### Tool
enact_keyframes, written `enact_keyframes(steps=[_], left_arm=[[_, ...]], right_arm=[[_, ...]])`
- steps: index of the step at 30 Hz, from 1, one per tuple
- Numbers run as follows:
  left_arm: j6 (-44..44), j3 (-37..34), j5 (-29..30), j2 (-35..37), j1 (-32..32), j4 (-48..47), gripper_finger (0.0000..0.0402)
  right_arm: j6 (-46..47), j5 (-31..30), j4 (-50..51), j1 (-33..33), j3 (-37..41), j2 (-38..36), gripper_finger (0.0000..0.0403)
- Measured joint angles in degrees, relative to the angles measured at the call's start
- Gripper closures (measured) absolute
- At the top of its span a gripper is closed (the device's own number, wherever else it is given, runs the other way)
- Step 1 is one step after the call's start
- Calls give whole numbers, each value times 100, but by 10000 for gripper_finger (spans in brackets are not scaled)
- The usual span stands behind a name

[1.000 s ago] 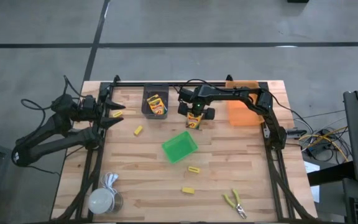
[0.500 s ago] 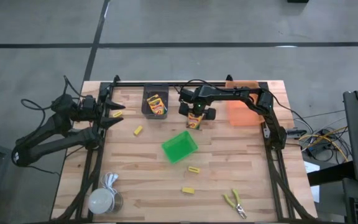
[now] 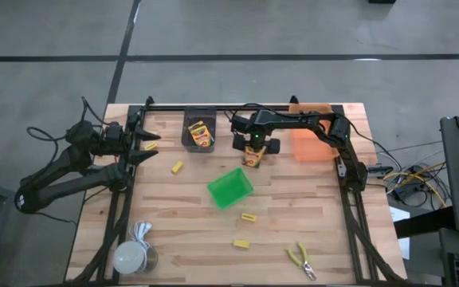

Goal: Pick & Place School Supplies
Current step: Stack the yellow crayon box on the yellow crayon box in the black bin

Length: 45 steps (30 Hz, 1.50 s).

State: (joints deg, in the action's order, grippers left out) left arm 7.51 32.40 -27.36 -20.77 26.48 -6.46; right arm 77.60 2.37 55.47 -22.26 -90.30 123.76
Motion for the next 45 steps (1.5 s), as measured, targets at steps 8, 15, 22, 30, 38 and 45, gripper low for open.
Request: enact_keyframes(steps=[8,15,22,30,38,45], left_arm=[[0,0,-1,0,0,0,168],[0,0,-2,0,0,0,168],[0,0,-2,1,0,0,168],[0,0,-2,0,0,0,168],[0,0,-2,0,-2,0,168],[0,0,-2,0,-1,0,168]], right_arm=[[72,15,109,-2,-21,0,3],[63,48,128,-2,-96,7,3],[93,101,103,-2,-105,7,3],[181,111,91,-2,-107,7,3],[196,109,91,-2,-111,4,8],[194,107,83,-2,-118,-4,60]])
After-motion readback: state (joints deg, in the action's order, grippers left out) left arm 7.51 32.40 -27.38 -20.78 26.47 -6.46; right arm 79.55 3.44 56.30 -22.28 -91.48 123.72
